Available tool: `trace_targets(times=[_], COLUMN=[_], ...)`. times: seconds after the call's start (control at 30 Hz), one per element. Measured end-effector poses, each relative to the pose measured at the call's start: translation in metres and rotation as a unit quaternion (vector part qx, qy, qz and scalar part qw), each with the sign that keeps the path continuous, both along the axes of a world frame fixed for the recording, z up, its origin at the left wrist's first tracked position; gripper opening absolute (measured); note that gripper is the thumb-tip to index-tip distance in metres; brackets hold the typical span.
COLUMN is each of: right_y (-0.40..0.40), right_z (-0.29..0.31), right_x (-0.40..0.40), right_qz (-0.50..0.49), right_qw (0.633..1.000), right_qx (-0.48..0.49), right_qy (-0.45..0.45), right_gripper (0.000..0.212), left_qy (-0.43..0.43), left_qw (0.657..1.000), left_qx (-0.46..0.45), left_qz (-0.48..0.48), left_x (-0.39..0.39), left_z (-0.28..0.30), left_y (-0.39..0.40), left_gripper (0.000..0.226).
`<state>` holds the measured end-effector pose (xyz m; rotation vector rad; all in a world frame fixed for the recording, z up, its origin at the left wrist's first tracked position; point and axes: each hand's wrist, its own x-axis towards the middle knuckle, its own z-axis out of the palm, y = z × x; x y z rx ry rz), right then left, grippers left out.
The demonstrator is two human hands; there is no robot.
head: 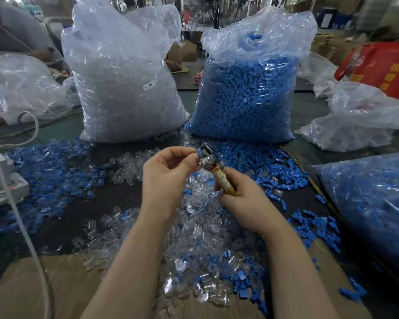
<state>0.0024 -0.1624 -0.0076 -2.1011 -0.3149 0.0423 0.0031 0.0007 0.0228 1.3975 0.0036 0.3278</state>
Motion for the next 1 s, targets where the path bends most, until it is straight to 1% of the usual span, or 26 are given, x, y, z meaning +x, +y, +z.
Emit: trace_targets(times=[0.07,0.1,0.13,0.17,0.23,0.27,0.3,0.33,0.37,0.4,0.47,0.5,0.6,0.67,0.73,0.8,0.87,0.93,1.0], right_y=[-0.001,-0.002,-0.003,-0.005,-0.008,-0.009,-0.01,-0.011,-0.011,-0.011,-0.012,-0.012,-0.013,-0.013,-0.012,-0.011,-0.011,-0.012,-0.015], right_z=[0.0,0.001,0.001,0.0,0.0,-0.001,-0.001,-0.002,-0.002,-0.003,-0.004,-0.004,-0.005,-0.006,-0.005,-0.006,-0.006,-0.006,-0.008], right_x=[0.001,0.001,0.002,0.003,0.004,0.005,0.006,0.006,0.007,0.006,0.007,0.006,0.007,0.007,0.007,0.007,0.007,0.008,0.009], right_qz=[-0.014,-0.024,-0.036,-0.051,-0.075,-0.084,-0.095,-0.112,-0.131,-0.148,-0.175,-0.186,-0.22,-0.231,-0.239,-0.25,-0.264,-0.277,-0.284], right_qw=[1.0,1.0,0.999,0.998,0.996,0.994,0.991,0.987,0.981,0.974,0.96,0.956,0.955,0.955,0.955,0.954,0.951,0.946,0.941], right_qx=[-0.009,-0.014,-0.019,-0.026,-0.055,-0.071,-0.092,-0.117,-0.144,-0.174,-0.22,-0.225,-0.198,-0.184,-0.173,-0.162,-0.157,-0.166,-0.185], right_qy=[0.002,0.0,-0.001,-0.001,-0.006,-0.012,-0.012,-0.009,-0.005,-0.004,-0.013,-0.012,-0.007,-0.02,-0.03,-0.033,-0.027,-0.022,-0.015], right_gripper=[0.013,0.011,0.01,0.01,0.011,0.011,0.01,0.013,0.024,0.03,0.028,0.028,0.025,0.014,0.005,0.015,0.02,0.022,0.024], left_qy=[0.029,0.042,0.055,0.071,0.116,0.143,0.17,0.199,0.227,0.251,0.274,0.28,0.284,0.291,0.287,0.278,0.286,0.308,0.318], left_qw=[0.999,0.998,0.991,0.976,0.917,0.883,0.851,0.825,0.806,0.794,0.784,0.783,0.783,0.773,0.764,0.782,0.804,0.806,0.796], left_qx=[0.014,0.042,0.098,0.174,0.324,0.378,0.418,0.444,0.456,0.458,0.454,0.45,0.445,0.457,0.476,0.469,0.456,0.458,0.472], left_qz=[0.009,0.033,0.07,0.112,0.202,0.24,0.269,0.289,0.302,0.311,0.322,0.326,0.329,0.33,0.327,0.302,0.251,0.214,0.207], left_x=[0.001,0.001,0.003,0.004,0.005,0.004,0.003,0.002,0.001,0.0,-0.001,-0.002,-0.002,-0.001,0.002,0.004,0.006,0.007,0.007], left_z=[0.002,0.002,-0.001,-0.003,-0.01,-0.014,-0.018,-0.022,-0.025,-0.028,-0.032,-0.033,-0.035,-0.034,-0.031,-0.028,-0.03,-0.032,-0.033], left_y=[0.01,0.019,0.032,0.045,0.075,0.088,0.1,0.11,0.118,0.124,0.132,0.134,0.135,0.133,0.131,0.128,0.126,0.125,0.125], left_gripper=[0.011,0.011,0.01,0.009,0.005,0.005,0.006,0.007,0.009,0.01,0.01,0.01,0.016,0.023,0.023,0.016,0.012,0.014,0.022])
